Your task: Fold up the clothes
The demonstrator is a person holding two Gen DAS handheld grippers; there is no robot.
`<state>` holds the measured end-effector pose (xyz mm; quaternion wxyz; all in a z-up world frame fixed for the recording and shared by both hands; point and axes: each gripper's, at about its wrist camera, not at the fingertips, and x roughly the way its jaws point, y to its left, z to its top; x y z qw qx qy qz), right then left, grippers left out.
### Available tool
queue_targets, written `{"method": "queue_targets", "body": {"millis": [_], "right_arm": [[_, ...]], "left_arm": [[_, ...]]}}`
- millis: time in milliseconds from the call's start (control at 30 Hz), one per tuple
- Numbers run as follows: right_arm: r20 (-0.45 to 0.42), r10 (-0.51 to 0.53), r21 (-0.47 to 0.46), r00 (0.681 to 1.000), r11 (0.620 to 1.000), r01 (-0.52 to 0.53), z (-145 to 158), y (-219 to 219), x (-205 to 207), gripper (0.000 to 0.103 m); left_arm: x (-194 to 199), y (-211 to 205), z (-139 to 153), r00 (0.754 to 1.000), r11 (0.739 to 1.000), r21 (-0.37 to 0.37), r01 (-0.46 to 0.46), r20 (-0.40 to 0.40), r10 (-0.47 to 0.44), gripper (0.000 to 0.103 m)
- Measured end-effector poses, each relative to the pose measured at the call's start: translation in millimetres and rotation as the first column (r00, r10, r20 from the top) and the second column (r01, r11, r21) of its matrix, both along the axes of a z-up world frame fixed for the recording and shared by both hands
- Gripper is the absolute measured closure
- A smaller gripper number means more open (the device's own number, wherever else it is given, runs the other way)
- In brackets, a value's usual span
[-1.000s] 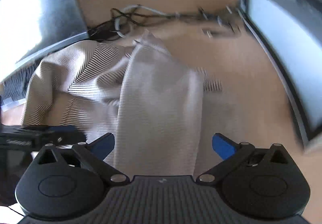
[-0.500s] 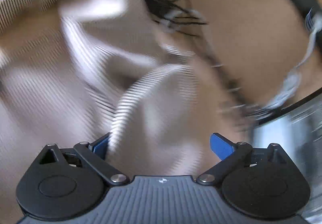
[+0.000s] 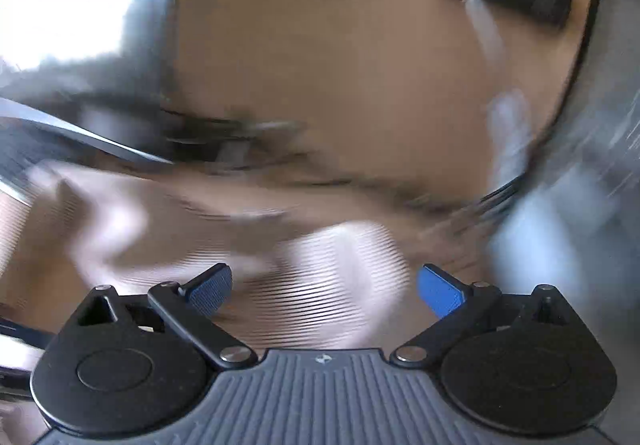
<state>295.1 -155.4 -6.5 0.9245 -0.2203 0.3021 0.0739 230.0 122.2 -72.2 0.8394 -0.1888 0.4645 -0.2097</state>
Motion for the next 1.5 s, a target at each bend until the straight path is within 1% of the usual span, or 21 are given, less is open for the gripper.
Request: {"method": "queue_targets", "body": {"millis": [33,100,167,233,267,333,400,433,467,533,600,633,667,733,867,1000,1067,1200,1300,1367,1500], "right_arm": [[-0.025,0.016,0.04,1.0,0.999,-0.015,-1.0,-0.9,-0.9,0.008],[-0.073,0.051,0.12,0.996,0.992,-0.042,-2.9,-2.8,-2.8,0.024],[-0.117,0.089,0.2,0.989,0.978,-0.065,-4.7,-4.6,-4.7,0.047],[-0.158,0.131,0.28,0.979,0.956,-0.083,-6.6,-6.5,-6.6,0.056],[-0.177,0.153,0.32,0.972,0.943,-0.09,-7.6,-7.4,-7.5,0.057],[-0.189,0.198,0.376,0.962,0.919,-0.115,-4.7,-6.2,-0.9,0.057],[-0.177,0.244,0.388,0.954,0.908,-0.16,-3.5,5.7,13.0,0.056],[-0.17,0.267,0.379,0.949,0.906,-0.187,-5.8,15.4,21.6,0.054],[-0.169,0.289,0.358,0.942,0.909,-0.215,-11.7,28.2,32.0,0.048],[-0.2,0.33,0.32,0.923,0.912,-0.257,-28.1,49.3,52.7,0.041],[-0.249,0.368,0.293,0.896,0.91,-0.292,-45.4,65.9,67.7,0.041],[-0.258,0.38,0.273,0.888,0.91,-0.311,-51.8,73.7,74.0,0.047],[-0.237,0.385,0.238,0.892,0.913,-0.331,-54.3,80.7,77.8,0.058],[-0.196,0.395,0.166,0.898,0.916,-0.367,-59.3,94.7,85.6,0.066],[-0.123,0.415,0.035,0.902,0.91,-0.414,-67.6,119.3,100.2,0.066],[-0.131,0.367,0.126,0.921,0.928,-0.352,-53.7,102.6,93.9,0.061],[-0.139,0.343,0.193,0.929,0.93,-0.314,-40.5,82.6,71.8,0.051],[-0.179,0.269,0.324,0.946,0.924,-0.201,-18.5,33.4,13.5,0.045],[-0.202,0.126,0.316,0.971,0.947,-0.057,-21.2,0.0,-22.4,0.04],[-0.228,0.024,0.294,0.973,0.955,0.045,-29.9,-17.4,-39.2,0.038],[-0.29,-0.009,0.282,0.957,0.955,0.094,-47.7,-22.5,-71.4,0.037]], "left_arm": [[4.4,-3.4,-1.4,1.0,1.0,0.008,-0.002,0.005,0.002,0.016],[12.2,-11.5,-7.4,1.0,0.999,0.035,-0.004,0.005,0.004,0.016],[14.5,-15.7,-13.0,1.0,0.999,0.052,-0.002,-0.006,0.002,0.016],[14.6,-17.5,-16.9,1.0,0.998,0.064,0.002,-0.015,-0.001,0.015],[13.7,-17.5,-17.3,1.0,0.998,0.067,0.006,-0.006,-0.005,0.014],[12.4,-18.6,-17.6,1.0,0.997,0.075,0.012,0.003,-0.012,0.013],[10.8,-19.1,-17.7,1.0,0.997,0.081,0.012,0.011,-0.012,0.013],[10.0,-19.5,-17.9,1.0,0.996,0.084,0.011,0.015,-0.012,0.013],[9.5,-20.7,-18.0,1.0,0.996,0.086,0.009,0.02,-0.01,0.013],[8.1,-22.3,-18.2,1.0,0.996,0.091,0.005,0.025,-0.007,0.012],[6.4,-23.4,-18.2,1.0,0.995,0.098,0.002,0.027,-0.004,0.012],[5.6,-24.0,-18.2,1.0,0.995,0.101,0.0,0.029,-0.003,0.012],[4.7,-24.5,-18.2,1.0,0.995,0.104,-0.002,0.03,-0.001,0.012],[3.0,-25.6,-18.2,0.999,0.994,0.11,-0.005,0.033,0.002,0.011],[-2.2,-25.7,-17.5,0.999,0.992,0.124,0.004,0.034,-0.008,0.01],[-7.0,-22.3,-17.2,0.999,0.992,0.125,0.029,0.03,-0.033,0.01],[-9.4,-20.6,-17.1,0.999,0.991,0.126,0.042,0.028,-0.046,0.01],[-14.1,-17.3,-16.8,0.997,0.99,0.127,0.067,0.025,-0.071,0.01],[-17.7,-14.8,-16.5,0.996,0.988,0.128,0.086,0.022,-0.09,0.01],[-20.1,-13.5,-16.3,0.994,0.986,0.13,0.101,0.02,-0.105,0.01],[-24.8,-14.8,-15.6,0.987,0.976,0.156,0.154,0.022,-0.159,0.01]]}}
